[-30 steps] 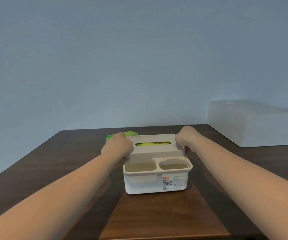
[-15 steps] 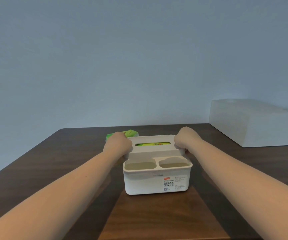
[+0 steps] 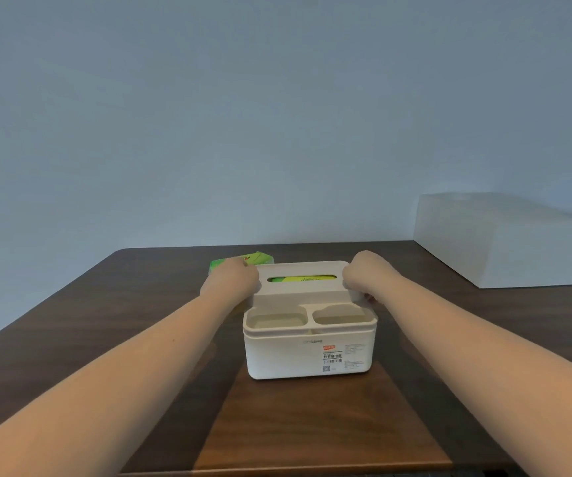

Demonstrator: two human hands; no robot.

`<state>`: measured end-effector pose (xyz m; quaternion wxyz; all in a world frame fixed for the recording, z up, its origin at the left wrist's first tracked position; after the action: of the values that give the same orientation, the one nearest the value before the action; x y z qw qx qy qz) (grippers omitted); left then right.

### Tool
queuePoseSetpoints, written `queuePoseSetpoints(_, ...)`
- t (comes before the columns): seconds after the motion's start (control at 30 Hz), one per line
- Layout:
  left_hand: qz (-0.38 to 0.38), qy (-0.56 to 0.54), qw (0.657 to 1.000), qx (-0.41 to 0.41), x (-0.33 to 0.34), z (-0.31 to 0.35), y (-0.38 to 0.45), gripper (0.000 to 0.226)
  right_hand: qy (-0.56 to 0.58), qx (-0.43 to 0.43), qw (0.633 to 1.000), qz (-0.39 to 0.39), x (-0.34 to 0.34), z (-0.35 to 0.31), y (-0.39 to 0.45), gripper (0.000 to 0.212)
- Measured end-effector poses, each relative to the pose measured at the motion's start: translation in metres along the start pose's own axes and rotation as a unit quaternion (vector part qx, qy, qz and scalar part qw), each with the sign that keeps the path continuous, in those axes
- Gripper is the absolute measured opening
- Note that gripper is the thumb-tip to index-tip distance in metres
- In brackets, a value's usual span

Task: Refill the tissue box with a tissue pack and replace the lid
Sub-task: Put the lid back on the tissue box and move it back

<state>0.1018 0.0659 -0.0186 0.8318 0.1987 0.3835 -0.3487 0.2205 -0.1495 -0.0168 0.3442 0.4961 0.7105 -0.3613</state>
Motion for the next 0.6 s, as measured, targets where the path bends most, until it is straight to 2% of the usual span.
queuePoseSetpoints(0.07, -0.006, -0.04, 0.999, -0.001, 0.001, -0.009, -0.008, 0.05, 0.061, -0.034, 0.998, 0.004, -0.003, 0.002, -0.004, 0.029)
queuePoseSetpoints(0.13, -0.024, -0.095, 0.995, -0.006, 0.004, -0.016, -0.018, 0.062, 0.095, -0.029, 0.995, -0.01, -0.004, 0.01, -0.013, 0.033)
queuePoseSetpoints(0.23, -0.089, -0.197, 0.976, -0.019, 0.01, -0.025, -0.037, 0.054, 0.133, -0.029, 0.99, -0.031, -0.004, 0.021, -0.03, 0.033)
queuePoseSetpoints(0.37, -0.163, -0.142, 0.976, 0.009, 0.014, -0.032, -0.051, 0.04, 0.139, -0.058, 0.987, -0.054, -0.004, 0.03, -0.05, 0.028)
queuePoseSetpoints(0.47, -0.145, -0.182, 0.973, 0.005, 0.014, -0.042, -0.053, 0.042, 0.152, -0.055, 0.984, -0.079, 0.001, 0.042, -0.06, 0.02)
queuePoseSetpoints(0.6, -0.1, -0.265, 0.959, -0.016, 0.017, -0.047, -0.056, 0.051, 0.186, -0.041, 0.979, -0.071, 0.005, 0.05, -0.063, 0.028)
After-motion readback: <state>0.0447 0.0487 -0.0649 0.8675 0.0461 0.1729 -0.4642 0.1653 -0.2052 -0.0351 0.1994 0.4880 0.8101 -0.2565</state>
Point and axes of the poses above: each hand's wrist, its own y-axis towards the middle knuckle, its own x-axis out of the palm, z = x × y, the point moved 9 cm from there along y, towards the middle knuckle, and after that the axes turned 3 degrees about x, right-handed, at the moved point
